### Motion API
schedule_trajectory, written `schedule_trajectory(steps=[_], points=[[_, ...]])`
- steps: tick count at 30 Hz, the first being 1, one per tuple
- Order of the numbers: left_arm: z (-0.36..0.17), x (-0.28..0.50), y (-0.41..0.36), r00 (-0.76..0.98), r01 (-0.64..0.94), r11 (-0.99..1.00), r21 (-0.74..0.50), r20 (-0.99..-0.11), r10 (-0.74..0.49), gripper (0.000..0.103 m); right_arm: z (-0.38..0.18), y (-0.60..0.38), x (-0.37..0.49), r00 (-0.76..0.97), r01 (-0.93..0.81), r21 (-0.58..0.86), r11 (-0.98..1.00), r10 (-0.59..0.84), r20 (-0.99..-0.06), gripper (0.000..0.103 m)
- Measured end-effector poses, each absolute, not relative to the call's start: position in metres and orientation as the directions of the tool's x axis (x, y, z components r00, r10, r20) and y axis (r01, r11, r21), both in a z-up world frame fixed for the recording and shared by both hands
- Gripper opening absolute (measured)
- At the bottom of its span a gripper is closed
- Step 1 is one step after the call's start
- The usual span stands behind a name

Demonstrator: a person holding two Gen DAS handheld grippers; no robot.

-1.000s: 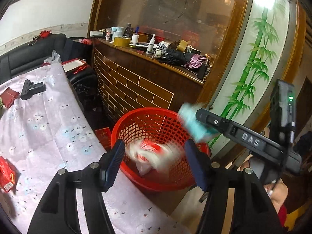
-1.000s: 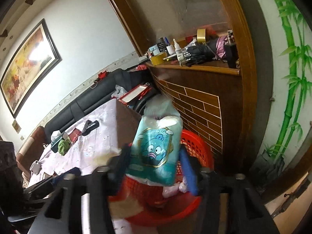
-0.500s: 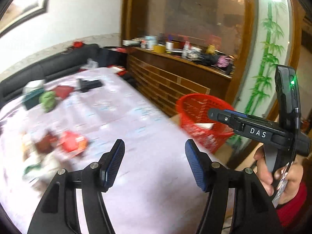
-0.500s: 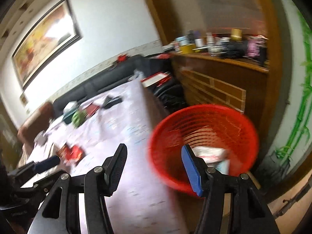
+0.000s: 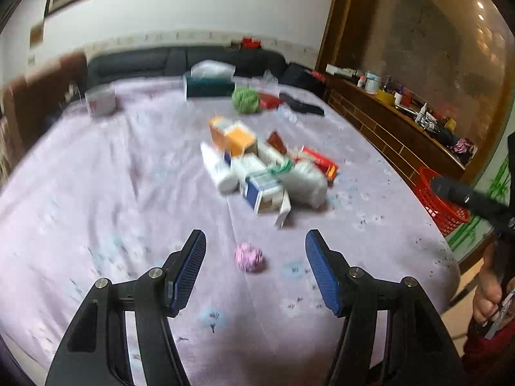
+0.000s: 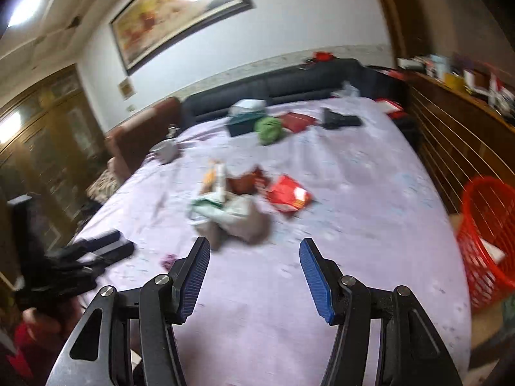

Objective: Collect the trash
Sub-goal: 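Move both open grippers back toward the trash on the bed, then grasp the pink foil ball with the left gripper while the right grasps the white mesh sock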

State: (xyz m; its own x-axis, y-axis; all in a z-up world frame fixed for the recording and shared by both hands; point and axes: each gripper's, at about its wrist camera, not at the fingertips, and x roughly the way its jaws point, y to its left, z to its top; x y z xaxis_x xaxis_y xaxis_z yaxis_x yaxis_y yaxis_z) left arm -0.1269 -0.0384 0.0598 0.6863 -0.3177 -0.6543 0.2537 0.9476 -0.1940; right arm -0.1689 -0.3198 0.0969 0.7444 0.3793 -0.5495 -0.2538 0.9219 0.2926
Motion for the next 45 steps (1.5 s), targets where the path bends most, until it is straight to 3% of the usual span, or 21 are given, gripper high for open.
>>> schedule_trajectory(steps=[4, 8, 13, 15, 25, 32, 34, 37, 45], points=[[0.040, -0.114, -0.047, 0.646, 0.263, 0.944, -0.200, -0.691, -0.326, 0.062, 0.104, -0.301, -0.161, 0.747, -0.265, 0.267, 0.927, 0.372, -0.551, 0.062], [0.016, -0.097, -0.056, 0.582, 0.268, 0.942, -0.204, -0.745, -0.327, 0.042, 0.096, -0.296, -0.148, 0.732, -0.249, 0.268, 0.930, 0.363, -0.577, 0.062], [0.004, -0.089, -0.065, 0.575, 0.276, 0.946, -0.168, -0.760, -0.303, 0.036, 0.085, -0.295, -0.122, 0.698, -0.222, 0.284, 0.933, 0.356, -0.621, 0.062], [0.003, -0.086, -0.064, 0.583, 0.273, 0.949, -0.156, -0.758, -0.292, 0.024, 0.078, -0.291, -0.109, 0.680, -0.216, 0.280, 0.935, 0.350, -0.644, 0.062], [0.011, -0.092, -0.046, 0.654, 0.250, 0.950, -0.185, -0.691, -0.307, 0.024, 0.043, -0.271, -0.040, 0.605, -0.151, 0.417, 0.896, 0.417, -0.678, 0.062], [0.016, -0.090, -0.040, 0.673, 0.245, 0.952, -0.185, -0.674, -0.304, 0.024, 0.019, -0.242, -0.017, 0.557, -0.136, 0.356, 0.924, 0.369, -0.744, 0.062], [0.018, -0.090, -0.040, 0.683, 0.244, 0.952, -0.182, -0.665, -0.302, 0.024, 0.012, -0.236, -0.021, 0.546, -0.142, 0.328, 0.934, 0.350, -0.761, 0.043], [0.022, -0.091, -0.040, 0.711, 0.226, 0.960, -0.163, -0.647, -0.277, 0.024, 0.014, -0.232, -0.033, 0.582, -0.168, 0.265, 0.949, 0.313, -0.750, 0.028], [0.025, -0.099, -0.047, 0.761, 0.199, 0.976, -0.085, -0.615, -0.209, 0.024, 0.037, -0.236, -0.086, 0.750, -0.119, 0.107, 0.987, 0.160, -0.642, 0.028]])
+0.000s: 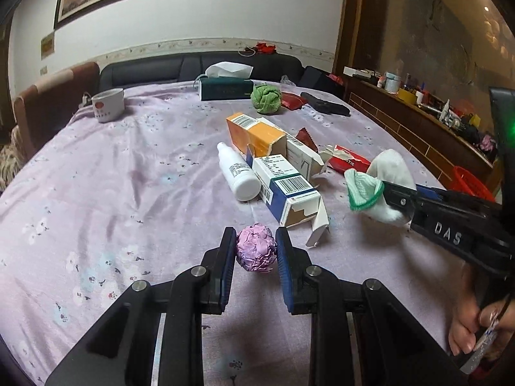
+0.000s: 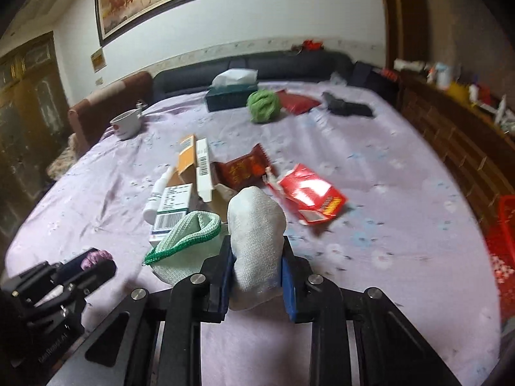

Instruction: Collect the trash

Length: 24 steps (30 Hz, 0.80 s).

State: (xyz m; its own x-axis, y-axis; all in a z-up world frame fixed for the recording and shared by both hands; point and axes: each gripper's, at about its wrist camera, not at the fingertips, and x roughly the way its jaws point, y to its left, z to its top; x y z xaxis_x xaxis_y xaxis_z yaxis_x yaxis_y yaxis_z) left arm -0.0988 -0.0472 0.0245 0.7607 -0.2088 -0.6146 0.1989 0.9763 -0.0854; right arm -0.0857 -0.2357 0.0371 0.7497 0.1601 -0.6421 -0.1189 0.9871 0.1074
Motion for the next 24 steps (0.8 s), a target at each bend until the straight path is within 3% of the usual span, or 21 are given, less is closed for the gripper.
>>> schedule_trajectory(steps=[4, 24], points=[[0.024, -0.099, -0.048, 0.766, 0.192, 0.979, -0.075, -0.612, -0.197, 0.024, 0.033, -0.230, -0.094, 0.768, -0.107, 0.033, 0.994, 0.103, -0.632, 0.028], [0.026, -0.105, -0.052, 0.786, 0.195, 0.980, -0.040, -0.592, -0.180, 0.024, 0.030, -0.223, -0.099, 0.778, -0.046, -0.048, 0.998, 0.006, -0.629, 0.028]])
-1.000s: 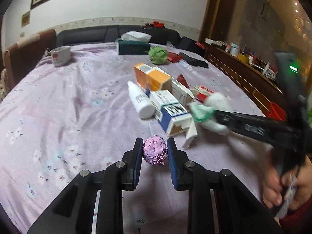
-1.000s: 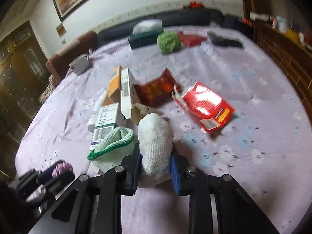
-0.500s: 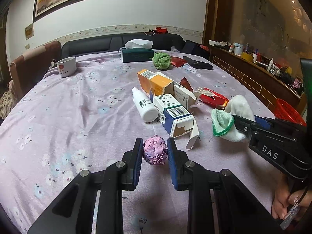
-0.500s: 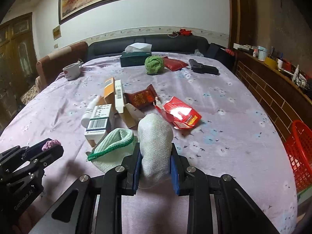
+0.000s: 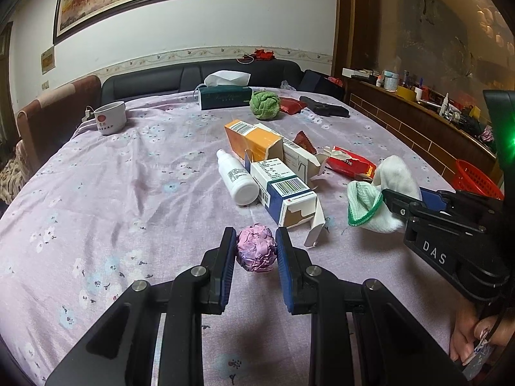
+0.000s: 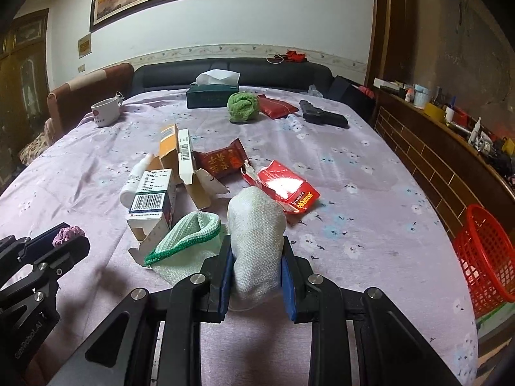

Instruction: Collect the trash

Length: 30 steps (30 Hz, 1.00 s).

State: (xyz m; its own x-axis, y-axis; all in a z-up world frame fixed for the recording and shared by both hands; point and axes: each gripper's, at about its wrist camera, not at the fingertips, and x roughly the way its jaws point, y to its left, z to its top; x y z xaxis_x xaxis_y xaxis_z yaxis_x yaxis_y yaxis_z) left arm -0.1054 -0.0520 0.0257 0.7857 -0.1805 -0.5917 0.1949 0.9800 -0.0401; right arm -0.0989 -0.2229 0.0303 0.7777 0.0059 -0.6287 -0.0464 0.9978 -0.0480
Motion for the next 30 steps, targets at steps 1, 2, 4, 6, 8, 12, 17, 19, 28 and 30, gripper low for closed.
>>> schedule_trajectory(steps=[1, 2, 4, 6, 8, 12, 17, 19, 28, 30], points=[[0.0258, -0.1057, -0.0521, 0.787, 0.194, 0.980, -0.040, -0.591, -0.179, 0.024, 0.0306, -0.2213, -0.0998, 0.780, -0.048, -0.055, 0.997, 0.003, -0.626, 0.028], [0.0258, -0.1062, -0.0522, 0.788, 0.194, 0.980, -0.039, -0.589, -0.179, 0.024, 0.0312, -0.2195, -0.1014, 0.784, -0.051, -0.063, 0.997, 0.000, -0.621, 0.028], [0.0258, -0.1058, -0.0520, 0.788, 0.194, 0.980, -0.037, -0.589, -0.179, 0.024, 0.0327, -0.2180, -0.1032, 0.792, -0.047, -0.077, 0.996, -0.010, -0.611, 0.028], [0.0260, -0.1060, -0.0519, 0.788, 0.195, 0.980, -0.039, -0.589, -0.180, 0.024, 0.0331, -0.2178, -0.1042, 0.797, -0.049, -0.078, 0.996, -0.008, -0.604, 0.028], [0.0259, -0.1060, -0.0520, 0.788, 0.195, 0.980, -0.038, -0.589, -0.180, 0.024, 0.0331, -0.2187, -0.1030, 0.794, -0.048, -0.076, 0.996, -0.008, -0.608, 0.028], [0.0259, -0.1060, -0.0517, 0.787, 0.196, 0.980, -0.039, -0.590, -0.181, 0.024, 0.0330, -0.2195, -0.1030, 0.792, -0.047, -0.071, 0.996, -0.006, -0.611, 0.028], [0.0260, -0.1061, -0.0519, 0.787, 0.195, 0.980, -0.039, -0.590, -0.180, 0.024, 0.0338, -0.2172, -0.1043, 0.797, -0.048, -0.083, 0.995, -0.012, -0.604, 0.028], [0.0260, -0.1062, -0.0521, 0.788, 0.196, 0.980, -0.039, -0.589, -0.181, 0.024, 0.0340, -0.2173, -0.1043, 0.797, -0.047, -0.084, 0.995, -0.013, -0.604, 0.028], [0.0258, -0.1062, -0.0521, 0.787, 0.195, 0.980, -0.039, -0.590, -0.180, 0.024, 0.0349, -0.2152, -0.1056, 0.803, -0.046, -0.092, 0.995, -0.018, -0.596, 0.028], [0.0259, -0.1064, -0.0519, 0.788, 0.195, 0.980, -0.039, -0.588, -0.180, 0.024, 0.0350, -0.2151, -0.1057, 0.804, -0.044, -0.095, 0.994, -0.021, -0.595, 0.028]])
